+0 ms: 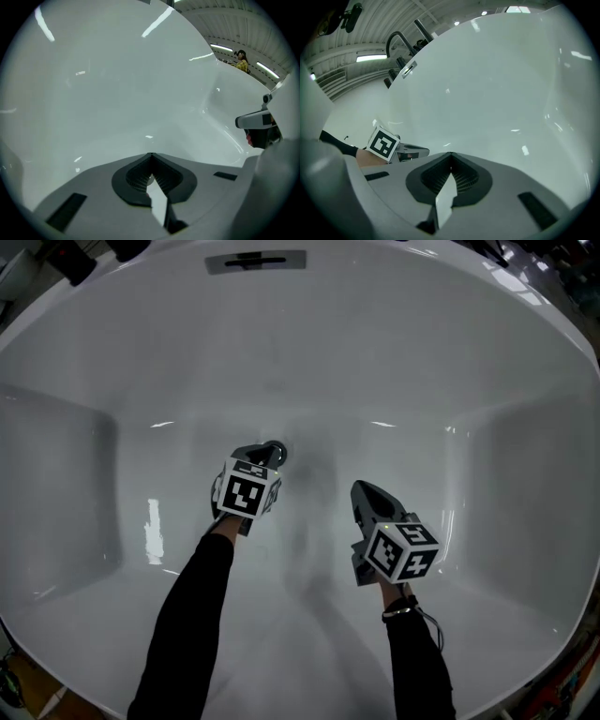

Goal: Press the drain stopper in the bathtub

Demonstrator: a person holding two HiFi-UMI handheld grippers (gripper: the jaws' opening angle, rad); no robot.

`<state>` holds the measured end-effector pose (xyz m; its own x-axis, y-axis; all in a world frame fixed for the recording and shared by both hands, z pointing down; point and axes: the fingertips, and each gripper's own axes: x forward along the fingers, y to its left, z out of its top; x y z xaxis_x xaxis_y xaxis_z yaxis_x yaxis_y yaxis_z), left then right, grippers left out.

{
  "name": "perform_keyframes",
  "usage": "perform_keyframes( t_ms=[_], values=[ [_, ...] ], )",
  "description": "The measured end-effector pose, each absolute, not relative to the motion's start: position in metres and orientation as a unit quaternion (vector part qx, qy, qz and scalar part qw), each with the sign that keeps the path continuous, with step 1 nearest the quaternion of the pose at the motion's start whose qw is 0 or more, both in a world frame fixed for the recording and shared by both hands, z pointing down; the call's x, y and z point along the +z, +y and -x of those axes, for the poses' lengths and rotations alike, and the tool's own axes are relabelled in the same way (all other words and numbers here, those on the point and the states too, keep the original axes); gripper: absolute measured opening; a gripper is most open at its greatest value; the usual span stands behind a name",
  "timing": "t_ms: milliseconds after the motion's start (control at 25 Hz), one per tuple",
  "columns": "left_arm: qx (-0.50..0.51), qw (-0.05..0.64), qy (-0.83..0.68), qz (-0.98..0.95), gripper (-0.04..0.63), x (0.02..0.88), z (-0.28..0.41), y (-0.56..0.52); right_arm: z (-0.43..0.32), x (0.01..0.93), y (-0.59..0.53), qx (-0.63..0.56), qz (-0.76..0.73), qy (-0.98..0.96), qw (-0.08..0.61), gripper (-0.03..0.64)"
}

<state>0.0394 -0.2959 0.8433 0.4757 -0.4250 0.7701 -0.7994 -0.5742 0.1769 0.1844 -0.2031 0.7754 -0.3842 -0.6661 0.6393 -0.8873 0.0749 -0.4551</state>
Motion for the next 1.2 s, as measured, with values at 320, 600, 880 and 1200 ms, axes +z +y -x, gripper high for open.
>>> perform_keyframes(
  t_ms=[320, 600, 880, 1200],
  values=[
    [0.372, 0.278, -0.368, -0.805, 0.003, 0.881, -0.04, -0.297, -0.199, 0.794, -0.197, 0.424, -0.553, -0.706, 0.128, 0.002],
    [0.382, 0.282, -0.364, -0.802, 0.003, 0.904, -0.045, -0.298, -0.199, 0.814, -0.192, 0.434, -0.552, -0.7, 0.132, 0.0],
    [0.401, 0.285, -0.362, -0.791, 0.003, 0.925, -0.041, -0.294, -0.199, 0.826, -0.183, 0.444, -0.554, -0.691, 0.135, 0.002],
    [0.402, 0.285, -0.368, -0.789, 0.003, 0.931, -0.041, -0.294, -0.203, 0.833, -0.181, 0.449, -0.557, -0.685, 0.137, 0.002]
  ],
)
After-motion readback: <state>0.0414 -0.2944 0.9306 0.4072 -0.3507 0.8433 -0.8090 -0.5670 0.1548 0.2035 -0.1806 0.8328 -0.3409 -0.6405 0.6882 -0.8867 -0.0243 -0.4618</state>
